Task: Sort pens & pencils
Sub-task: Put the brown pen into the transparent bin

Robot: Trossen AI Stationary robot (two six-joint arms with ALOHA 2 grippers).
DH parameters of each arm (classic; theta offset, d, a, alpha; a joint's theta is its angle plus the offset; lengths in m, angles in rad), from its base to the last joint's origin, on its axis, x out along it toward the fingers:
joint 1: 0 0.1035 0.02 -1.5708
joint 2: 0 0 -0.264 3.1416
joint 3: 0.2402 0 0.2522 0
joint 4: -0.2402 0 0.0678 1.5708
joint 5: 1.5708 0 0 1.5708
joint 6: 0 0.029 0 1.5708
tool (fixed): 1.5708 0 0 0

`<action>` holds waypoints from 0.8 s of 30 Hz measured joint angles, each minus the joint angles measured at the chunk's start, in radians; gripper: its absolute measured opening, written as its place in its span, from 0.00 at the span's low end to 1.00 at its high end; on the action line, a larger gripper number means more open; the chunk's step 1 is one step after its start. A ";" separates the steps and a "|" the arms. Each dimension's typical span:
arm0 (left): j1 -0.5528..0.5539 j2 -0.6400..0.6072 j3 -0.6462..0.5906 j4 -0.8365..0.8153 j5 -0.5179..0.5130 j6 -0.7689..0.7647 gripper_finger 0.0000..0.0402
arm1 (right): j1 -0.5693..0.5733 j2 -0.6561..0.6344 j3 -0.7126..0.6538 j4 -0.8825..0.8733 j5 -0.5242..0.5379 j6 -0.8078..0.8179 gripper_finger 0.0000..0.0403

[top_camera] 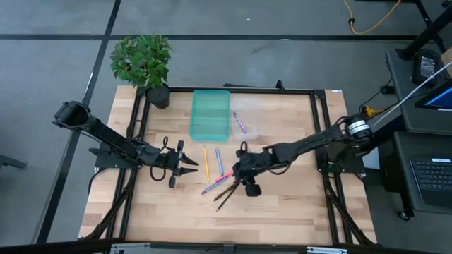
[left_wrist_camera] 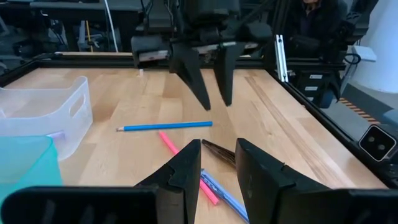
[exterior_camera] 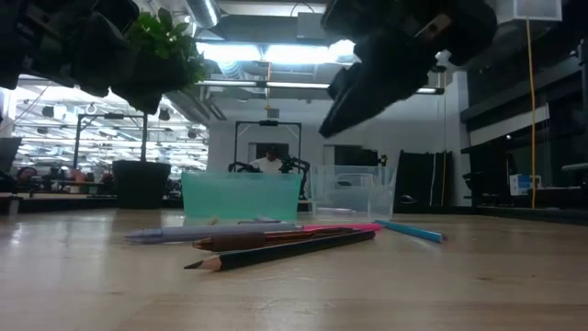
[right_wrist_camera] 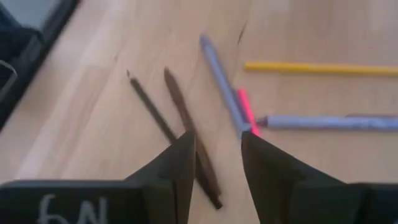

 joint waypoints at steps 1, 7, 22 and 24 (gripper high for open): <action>0.000 0.000 0.000 -0.001 0.000 0.000 0.23 | 0.005 0.020 0.026 -0.037 -0.001 0.000 0.31; 0.000 0.000 0.000 -0.006 0.000 0.000 0.23 | 0.032 0.133 0.180 -0.185 -0.001 -0.049 0.28; 0.000 0.000 0.000 -0.008 0.001 -0.001 0.23 | 0.035 0.252 0.290 -0.223 -0.001 -0.056 0.28; 0.000 0.000 0.000 -0.008 0.001 -0.001 0.23 | 0.035 0.266 0.290 -0.210 -0.001 -0.054 0.28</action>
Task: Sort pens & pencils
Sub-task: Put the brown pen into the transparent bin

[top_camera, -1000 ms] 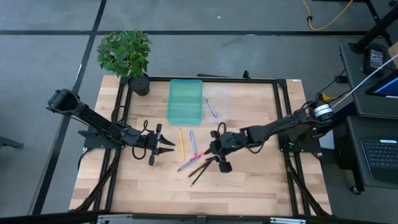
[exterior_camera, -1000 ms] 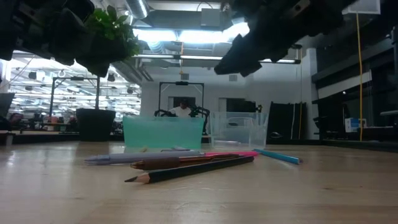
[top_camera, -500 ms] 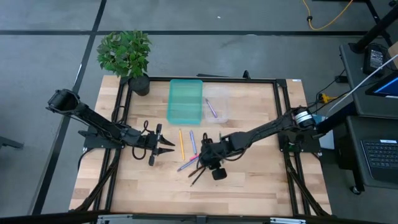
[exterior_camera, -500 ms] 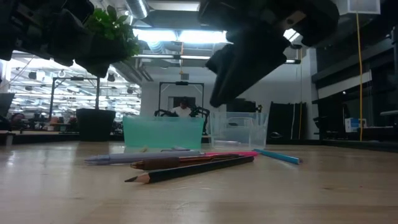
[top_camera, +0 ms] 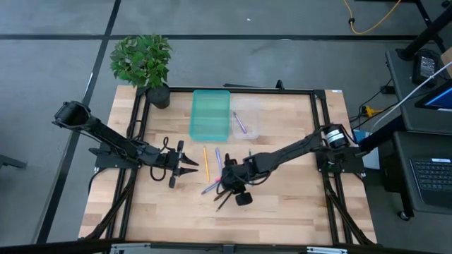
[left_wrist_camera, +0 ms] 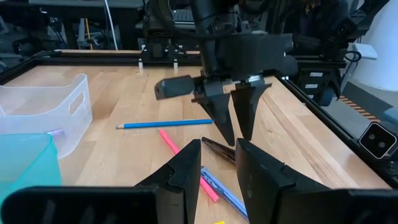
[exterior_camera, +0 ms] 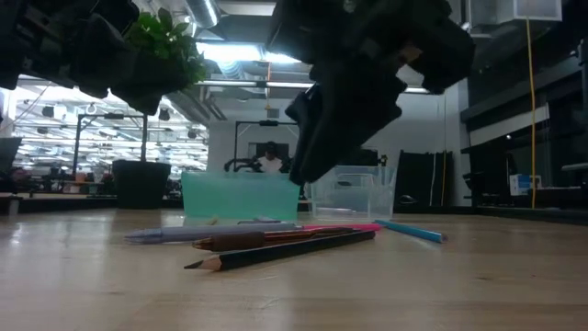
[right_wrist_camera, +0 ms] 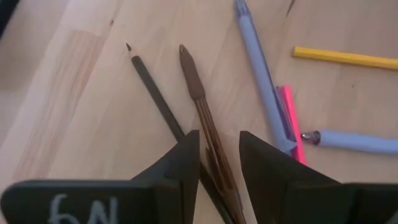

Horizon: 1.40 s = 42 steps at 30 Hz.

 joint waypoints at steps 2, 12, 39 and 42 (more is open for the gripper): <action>0.000 0.000 0.000 0.000 0.000 0.001 0.23 | 0.000 0.011 0.000 0.005 0.000 0.000 0.28; 0.000 0.000 0.000 0.000 0.000 0.001 0.23 | 0.006 0.066 0.000 0.030 0.000 0.004 0.28; 0.000 0.000 0.000 0.001 0.001 0.000 0.23 | 0.010 0.134 0.005 -0.034 0.061 0.057 0.29; 0.000 0.000 0.000 0.001 0.001 0.000 0.23 | 0.010 0.144 0.006 -0.033 0.061 0.058 0.29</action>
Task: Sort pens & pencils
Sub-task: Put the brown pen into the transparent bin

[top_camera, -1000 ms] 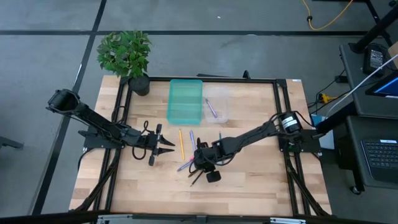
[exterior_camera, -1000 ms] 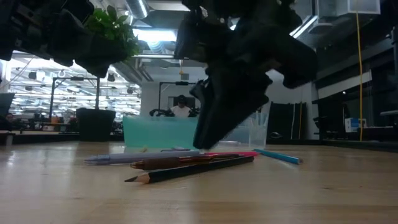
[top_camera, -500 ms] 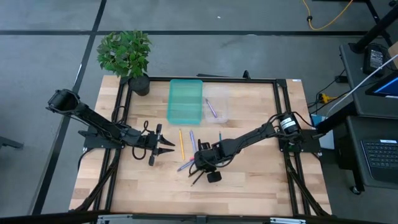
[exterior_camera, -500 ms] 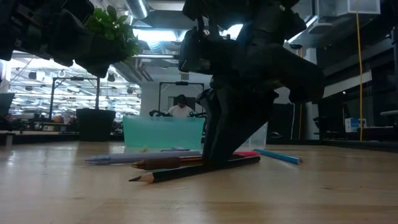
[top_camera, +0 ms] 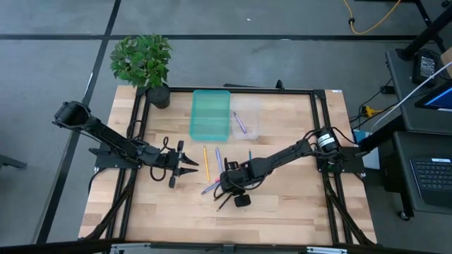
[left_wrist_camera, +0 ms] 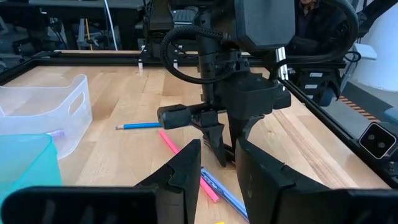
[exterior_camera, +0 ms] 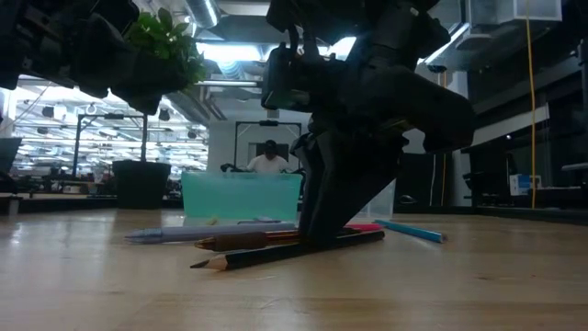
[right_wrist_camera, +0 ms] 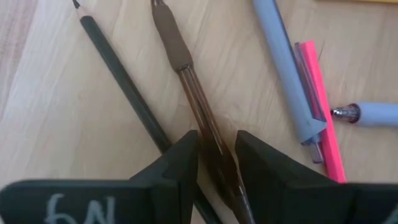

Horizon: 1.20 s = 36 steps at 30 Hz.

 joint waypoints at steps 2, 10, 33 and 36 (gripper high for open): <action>0.000 0.000 0.000 0.000 0.000 0.000 0.23 | 0.000 0.000 0.000 0.002 0.000 0.000 0.29; 0.000 0.000 0.000 0.000 0.000 0.001 0.23 | -0.001 0.000 -0.002 0.016 0.001 0.002 0.22; 0.000 0.000 0.000 0.000 0.000 0.002 0.23 | -0.005 0.004 -0.001 0.095 -0.003 0.050 0.08; 0.000 0.000 0.000 0.000 0.000 0.002 0.23 | -0.004 -0.020 -0.002 0.084 -0.003 0.050 0.08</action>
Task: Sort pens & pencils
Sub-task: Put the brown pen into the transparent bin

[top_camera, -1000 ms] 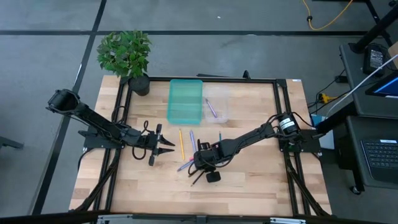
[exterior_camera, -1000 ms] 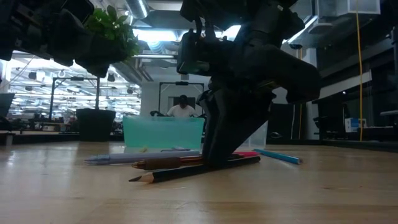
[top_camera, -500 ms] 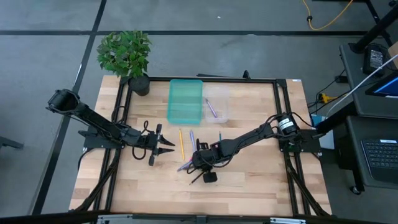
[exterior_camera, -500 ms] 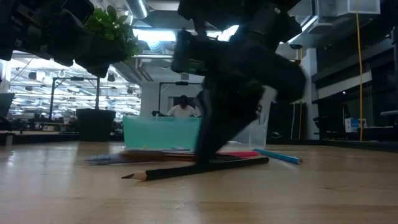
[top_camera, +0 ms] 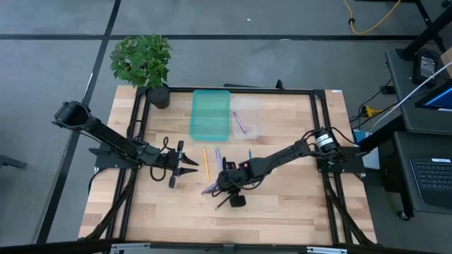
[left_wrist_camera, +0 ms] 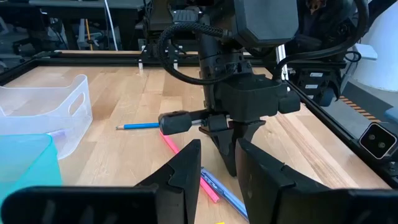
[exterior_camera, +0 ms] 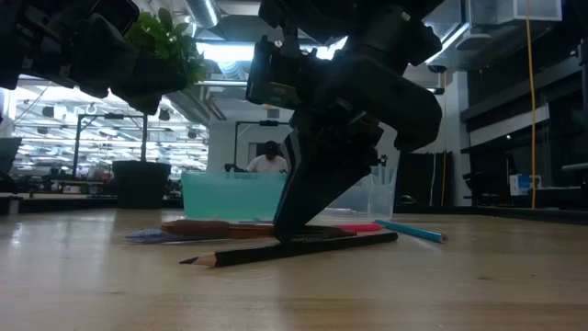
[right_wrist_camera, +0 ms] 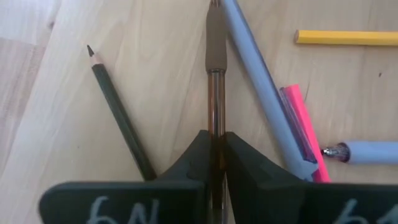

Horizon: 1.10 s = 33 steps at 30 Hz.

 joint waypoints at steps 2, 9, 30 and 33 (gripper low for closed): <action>0.000 0.000 0.000 0.000 0.000 0.000 0.23 | 0.000 -0.026 -0.005 -0.026 0.001 -0.002 0.08; 0.000 0.000 0.000 0.000 0.000 0.000 0.23 | 0.003 -0.119 -0.005 -0.092 0.055 -0.003 0.07; 0.000 0.000 0.000 -0.001 0.000 0.000 0.23 | -0.008 -0.317 -0.008 -0.187 0.143 -0.046 0.07; 0.000 0.000 0.000 -0.001 0.000 0.000 0.23 | -0.018 -0.354 -0.008 -0.215 0.153 -0.051 0.07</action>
